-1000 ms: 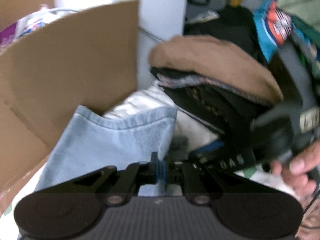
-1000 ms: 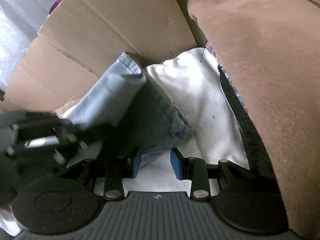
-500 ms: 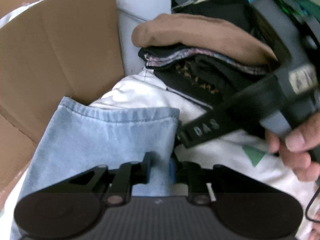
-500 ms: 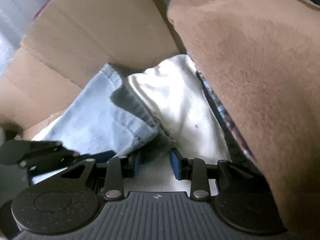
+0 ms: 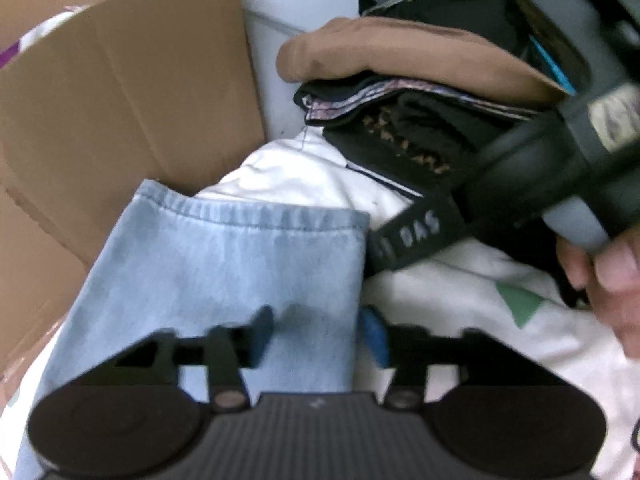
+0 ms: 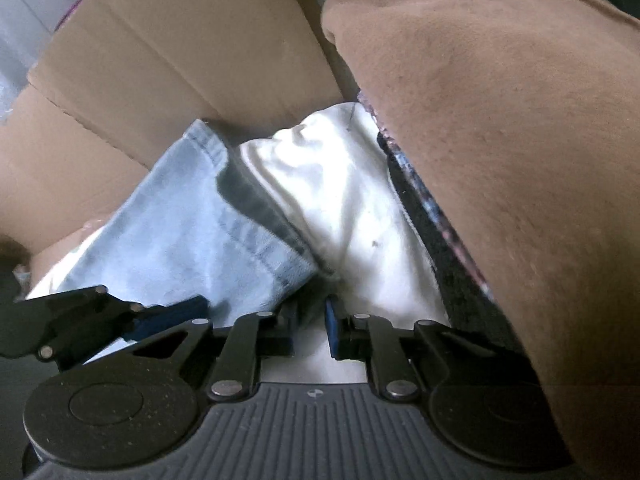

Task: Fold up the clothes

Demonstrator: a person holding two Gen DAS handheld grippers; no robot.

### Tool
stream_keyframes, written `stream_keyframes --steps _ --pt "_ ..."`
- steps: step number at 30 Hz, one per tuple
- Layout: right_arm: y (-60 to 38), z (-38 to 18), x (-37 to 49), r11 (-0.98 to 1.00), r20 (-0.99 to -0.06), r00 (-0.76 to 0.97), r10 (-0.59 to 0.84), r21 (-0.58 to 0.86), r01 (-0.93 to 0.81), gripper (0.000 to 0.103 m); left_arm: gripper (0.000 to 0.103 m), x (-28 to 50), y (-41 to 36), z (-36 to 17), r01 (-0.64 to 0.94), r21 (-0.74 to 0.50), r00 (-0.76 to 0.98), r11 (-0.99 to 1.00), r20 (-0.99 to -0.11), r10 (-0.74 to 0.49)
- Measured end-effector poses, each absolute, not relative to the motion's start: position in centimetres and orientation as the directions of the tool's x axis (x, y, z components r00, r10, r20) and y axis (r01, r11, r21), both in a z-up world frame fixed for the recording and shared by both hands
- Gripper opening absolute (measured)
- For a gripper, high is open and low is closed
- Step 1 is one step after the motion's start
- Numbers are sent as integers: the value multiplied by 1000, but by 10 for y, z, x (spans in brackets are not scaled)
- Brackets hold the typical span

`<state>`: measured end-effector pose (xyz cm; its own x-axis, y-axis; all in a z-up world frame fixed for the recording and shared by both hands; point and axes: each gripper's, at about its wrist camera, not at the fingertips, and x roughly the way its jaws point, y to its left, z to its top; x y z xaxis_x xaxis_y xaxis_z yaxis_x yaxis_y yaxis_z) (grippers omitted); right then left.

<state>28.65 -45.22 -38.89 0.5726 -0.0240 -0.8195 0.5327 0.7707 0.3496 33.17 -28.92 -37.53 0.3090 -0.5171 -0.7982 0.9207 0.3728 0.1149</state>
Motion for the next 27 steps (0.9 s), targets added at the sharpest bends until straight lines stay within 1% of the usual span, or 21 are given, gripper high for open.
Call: stream_keyframes --steps 2,6,7,9,12,14,19,20,21,24,26,27 --pt "-453 -385 282 756 -816 578 -19 367 542 21 59 329 -277 -370 914 133 327 382 -800 -503" --pt "-448 -378 273 736 -800 600 -6 402 544 21 66 324 -248 -357 892 115 343 437 -803 -488" --pt "-446 -377 271 735 -798 603 -2 407 541 21 67 322 -241 -355 886 113 347 450 -804 -483" --pt "-443 -377 268 737 -794 607 6 414 535 21 72 318 -226 -352 874 107 355 475 -807 -472" --pt "-439 -379 264 738 -792 610 16 421 528 21 76 308 -204 -354 866 94 348 492 -819 -456" --pt "-437 -380 261 735 -791 612 22 428 527 21 78 302 -193 -359 860 117 360 496 -828 -430" --pt "-426 -386 263 743 -794 607 36 428 515 20 79 289 -177 -376 842 171 405 512 -826 -391" --pt "-423 -386 264 753 -796 604 42 422 504 20 79 288 -176 -380 838 185 416 513 -825 -382" --pt "-420 -385 262 767 -797 602 47 415 490 20 79 287 -177 -385 832 223 440 508 -823 -359" --pt "-410 -386 263 797 -800 596 67 403 451 20 79 288 -172 -394 809 261 480 527 -809 -338" --pt "-407 -387 262 807 -801 592 86 405 430 20 79 289 -167 -392 792 238 487 562 -802 -346" --pt "-403 -387 260 815 -802 590 91 401 419 21 78 290 -165 -391 784 247 501 570 -794 -345"
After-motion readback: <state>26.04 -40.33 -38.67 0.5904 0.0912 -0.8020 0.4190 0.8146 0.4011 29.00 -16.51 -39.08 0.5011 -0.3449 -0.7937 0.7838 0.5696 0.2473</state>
